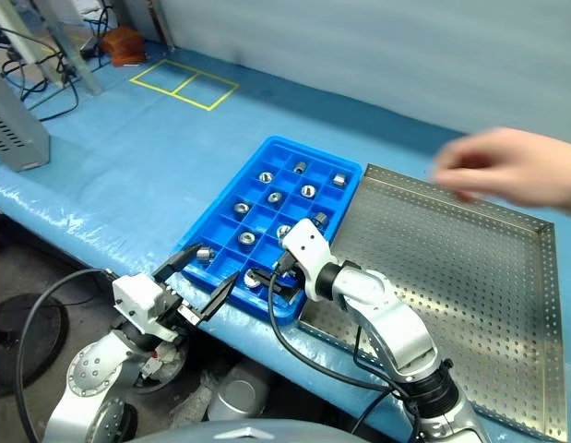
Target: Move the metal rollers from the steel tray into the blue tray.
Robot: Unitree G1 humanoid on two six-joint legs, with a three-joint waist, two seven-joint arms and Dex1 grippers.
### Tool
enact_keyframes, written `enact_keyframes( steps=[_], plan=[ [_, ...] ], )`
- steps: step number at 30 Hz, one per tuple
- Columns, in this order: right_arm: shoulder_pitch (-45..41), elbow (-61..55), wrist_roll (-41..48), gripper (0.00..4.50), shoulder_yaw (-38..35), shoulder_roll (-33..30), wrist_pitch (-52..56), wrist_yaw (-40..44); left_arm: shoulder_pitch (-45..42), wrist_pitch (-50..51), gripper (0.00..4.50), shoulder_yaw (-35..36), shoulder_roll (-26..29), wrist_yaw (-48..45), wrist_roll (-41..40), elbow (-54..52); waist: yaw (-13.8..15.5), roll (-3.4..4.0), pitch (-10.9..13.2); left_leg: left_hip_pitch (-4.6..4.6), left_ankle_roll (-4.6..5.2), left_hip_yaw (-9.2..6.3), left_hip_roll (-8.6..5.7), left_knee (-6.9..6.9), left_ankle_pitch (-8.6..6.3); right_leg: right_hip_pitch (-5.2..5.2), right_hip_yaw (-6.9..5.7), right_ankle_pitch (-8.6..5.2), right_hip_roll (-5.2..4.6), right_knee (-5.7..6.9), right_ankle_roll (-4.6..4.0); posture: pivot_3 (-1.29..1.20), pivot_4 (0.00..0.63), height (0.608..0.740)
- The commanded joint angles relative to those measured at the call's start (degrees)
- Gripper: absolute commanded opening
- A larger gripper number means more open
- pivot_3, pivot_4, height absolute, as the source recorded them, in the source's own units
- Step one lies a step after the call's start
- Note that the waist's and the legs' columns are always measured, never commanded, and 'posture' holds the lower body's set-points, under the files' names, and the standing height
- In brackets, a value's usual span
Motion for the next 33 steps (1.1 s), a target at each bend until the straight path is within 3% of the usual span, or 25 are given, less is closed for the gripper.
enact_keyframes(
  steps=[1,13,33],
  plan=[
    [0.39,-2.78,0.6,4.49,-0.97,0.02,-0.71,-0.52,-0.74,0.71,4.5,-0.77,0.15,-0.23,-0.83,-0.97,-0.99,0.0,0.0,0.0,0.0,-0.01,0.0,0.0,0.0,0.01,0.0,0.0,0.0,0.0,0.0,0.39,0.15,0.74],
    [0.54,-2.52,0.91,4.49,-0.69,-0.02,-0.68,-0.58,-1.68,3.16,4.5,-2.06,0.06,1.22,0.52,-3.12,-5.15,0.0,0.0,0.08,0.02,-0.18,0.0,0.08,0.01,0.19,0.01,0.01,0.07,0.03,-0.01,0.39,0.15,0.74],
    [0.94,-2.33,0.91,4.49,-0.37,-0.18,-0.65,-1.07,-2.66,4.47,4.5,-2.99,0.84,1.5,0.51,-3.96,-7.62,0.02,0.01,0.59,0.02,-0.2,0.0,0.06,0.01,0.67,0.03,-0.13,0.06,0.02,-0.24,0.39,0.15,0.74]
  ],
)
